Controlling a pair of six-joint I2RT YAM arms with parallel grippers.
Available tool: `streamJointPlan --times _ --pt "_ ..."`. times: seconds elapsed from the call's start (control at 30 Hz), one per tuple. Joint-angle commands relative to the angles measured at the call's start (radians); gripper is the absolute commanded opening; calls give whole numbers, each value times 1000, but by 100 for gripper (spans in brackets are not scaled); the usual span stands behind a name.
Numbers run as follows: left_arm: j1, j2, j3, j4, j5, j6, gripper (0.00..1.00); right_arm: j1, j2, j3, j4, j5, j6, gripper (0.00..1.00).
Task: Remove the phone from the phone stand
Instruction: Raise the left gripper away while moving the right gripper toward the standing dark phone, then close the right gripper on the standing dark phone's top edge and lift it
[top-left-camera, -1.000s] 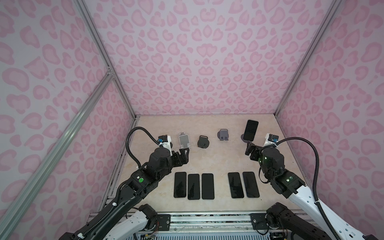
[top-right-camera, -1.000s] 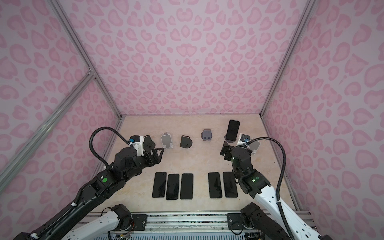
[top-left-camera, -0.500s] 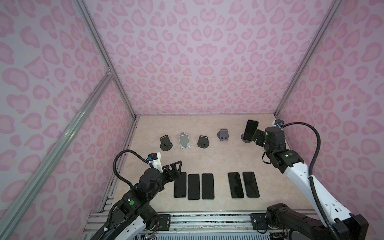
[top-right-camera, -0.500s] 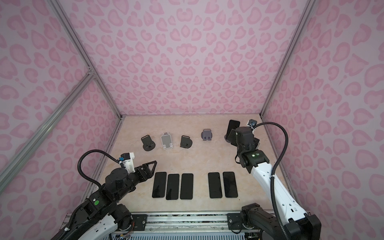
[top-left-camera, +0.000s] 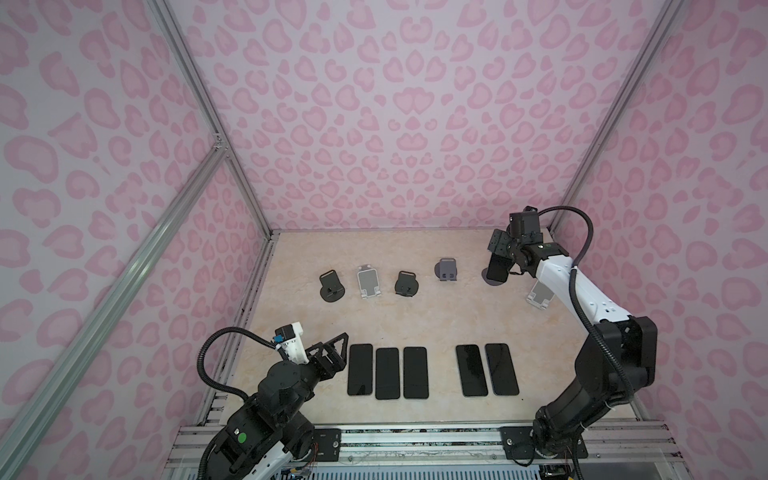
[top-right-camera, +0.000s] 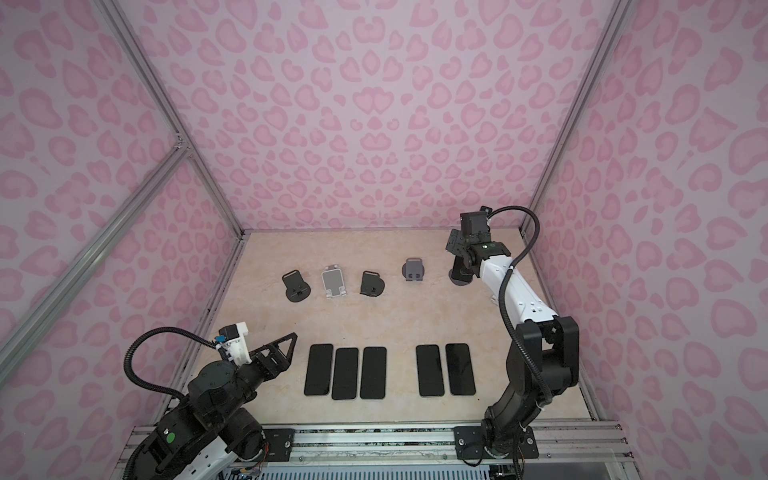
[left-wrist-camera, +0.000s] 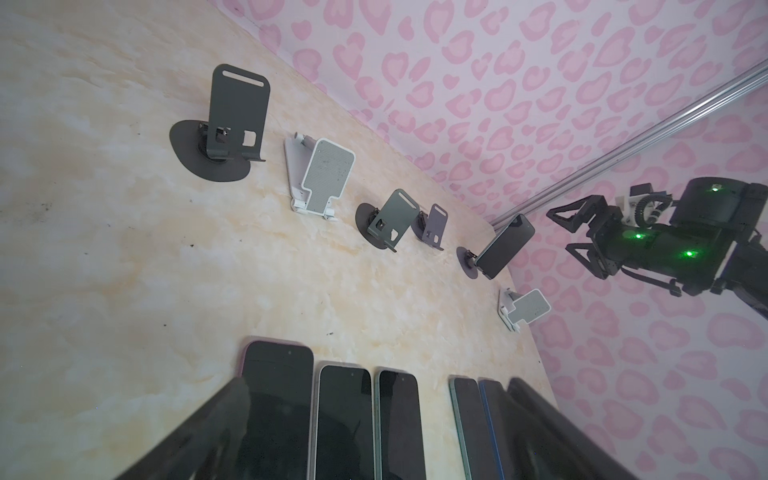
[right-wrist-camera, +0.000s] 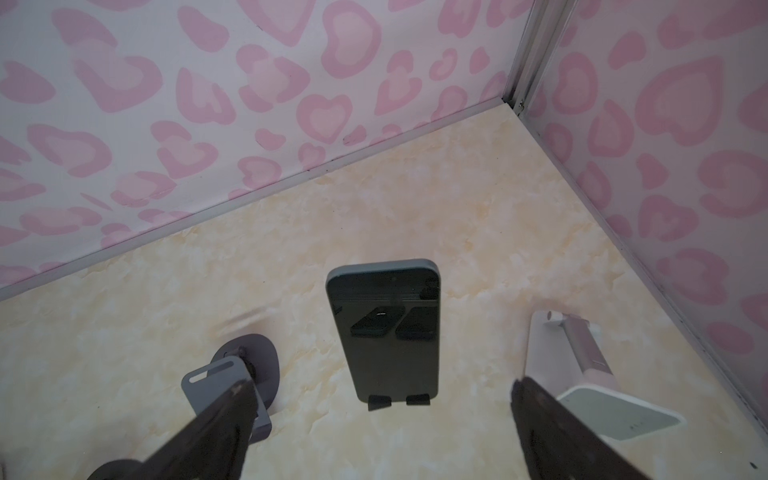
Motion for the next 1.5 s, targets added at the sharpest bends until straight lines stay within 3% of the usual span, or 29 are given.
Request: streamJointPlan --times 0.0,0.63,1.0,1.47 --pt "1 7 0 0 -10 -3 97 -2 50 61 -51 34 -1 98" --pt "1 137 24 43 20 10 98 -33 235 250 -107 -39 -65 98" --pt "1 177 26 55 9 17 98 -34 263 235 -83 -5 -33 98" --pt "0 200 28 63 3 32 98 -35 292 230 -53 -11 -35 87"
